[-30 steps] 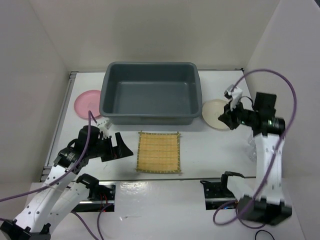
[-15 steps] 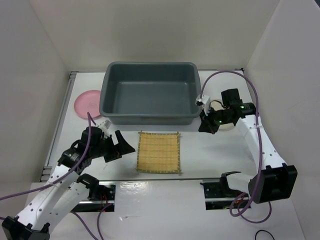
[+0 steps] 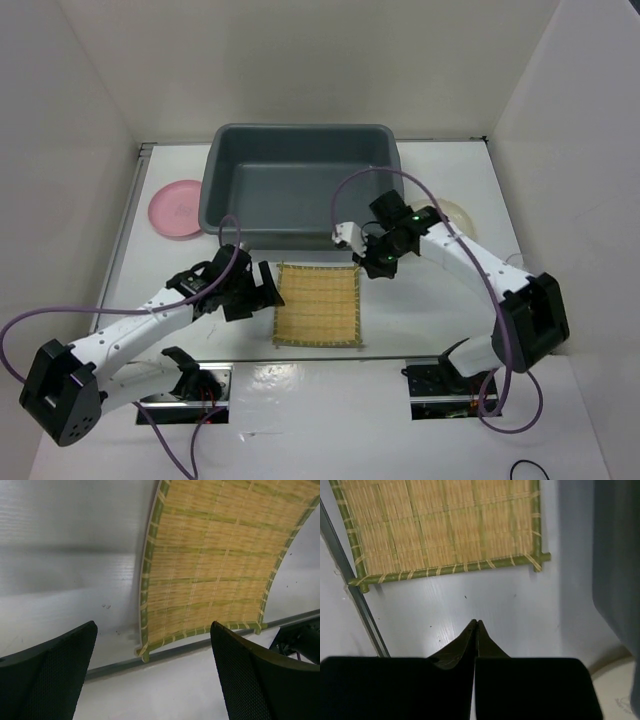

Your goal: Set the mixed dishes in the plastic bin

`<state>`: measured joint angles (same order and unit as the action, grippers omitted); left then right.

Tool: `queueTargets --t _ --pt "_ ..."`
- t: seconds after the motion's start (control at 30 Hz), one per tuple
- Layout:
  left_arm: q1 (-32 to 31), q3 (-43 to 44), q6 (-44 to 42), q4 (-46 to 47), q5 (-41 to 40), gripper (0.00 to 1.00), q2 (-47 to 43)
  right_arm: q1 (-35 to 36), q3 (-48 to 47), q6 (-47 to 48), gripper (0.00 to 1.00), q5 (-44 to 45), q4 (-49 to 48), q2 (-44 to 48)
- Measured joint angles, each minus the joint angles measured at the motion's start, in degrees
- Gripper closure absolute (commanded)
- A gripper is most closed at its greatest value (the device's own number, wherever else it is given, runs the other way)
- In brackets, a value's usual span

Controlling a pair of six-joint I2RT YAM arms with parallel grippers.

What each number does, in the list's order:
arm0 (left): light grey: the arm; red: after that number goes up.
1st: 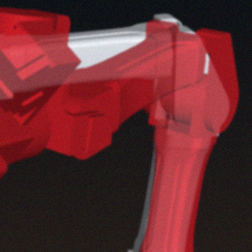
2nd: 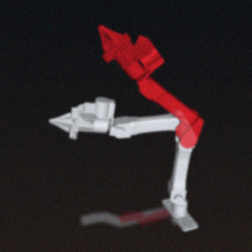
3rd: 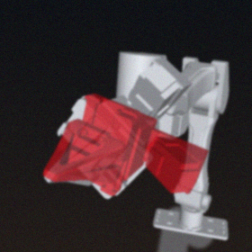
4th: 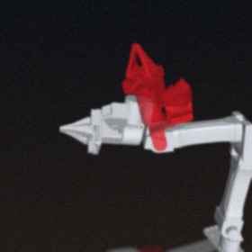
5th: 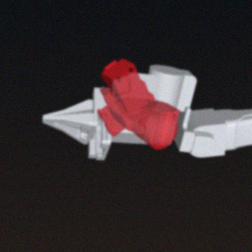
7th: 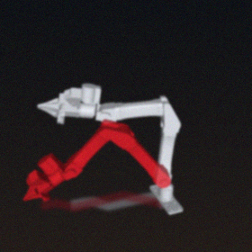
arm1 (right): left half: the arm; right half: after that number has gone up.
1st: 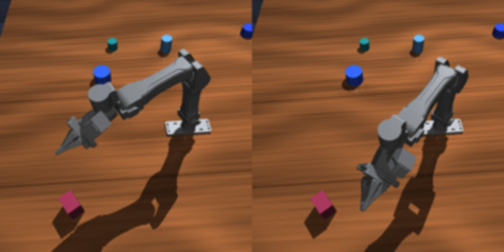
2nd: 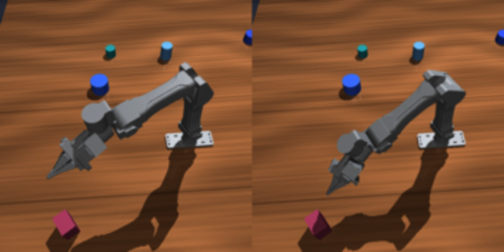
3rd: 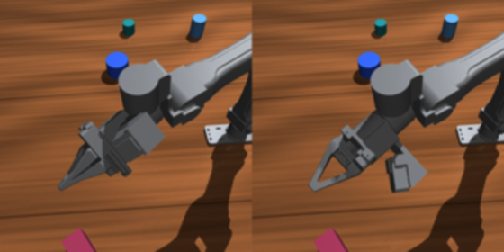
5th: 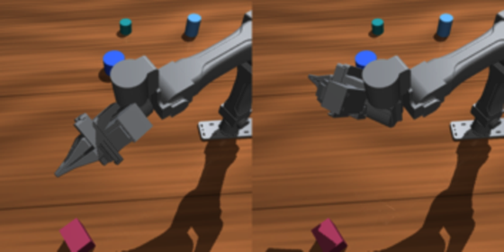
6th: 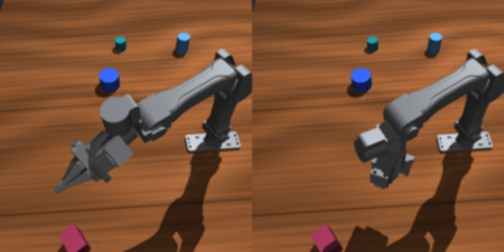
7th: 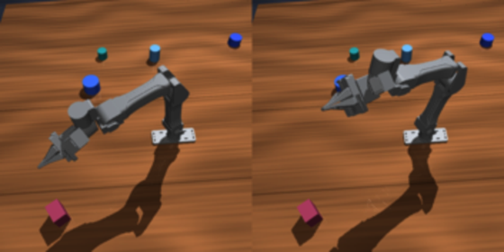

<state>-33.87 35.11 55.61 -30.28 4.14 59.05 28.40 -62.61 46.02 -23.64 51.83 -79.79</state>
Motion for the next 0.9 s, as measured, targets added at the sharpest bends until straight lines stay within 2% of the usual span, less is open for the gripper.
queueTargets --t 0.13,0.3,0.47,0.9 --pt "0.0 -1.7 0.7 3.4 -1.0 0.00 -0.3 7.9 0.9 -0.9 1.00 3.5 -3.7 -4.3" --pt "0.0 -6.4 2.3 8.5 -0.3 0.00 -0.3 15.3 5.2 -3.1 1.00 5.5 -9.8 -5.0" --pt "0.0 -11.6 4.0 12.5 0.9 0.00 -1.1 15.6 7.9 -5.1 1.00 7.6 -14.1 -6.8" --pt "0.0 -21.0 8.7 24.7 3.6 0.00 -11.2 17.6 11.7 -9.0 1.00 9.8 -22.9 -12.0"
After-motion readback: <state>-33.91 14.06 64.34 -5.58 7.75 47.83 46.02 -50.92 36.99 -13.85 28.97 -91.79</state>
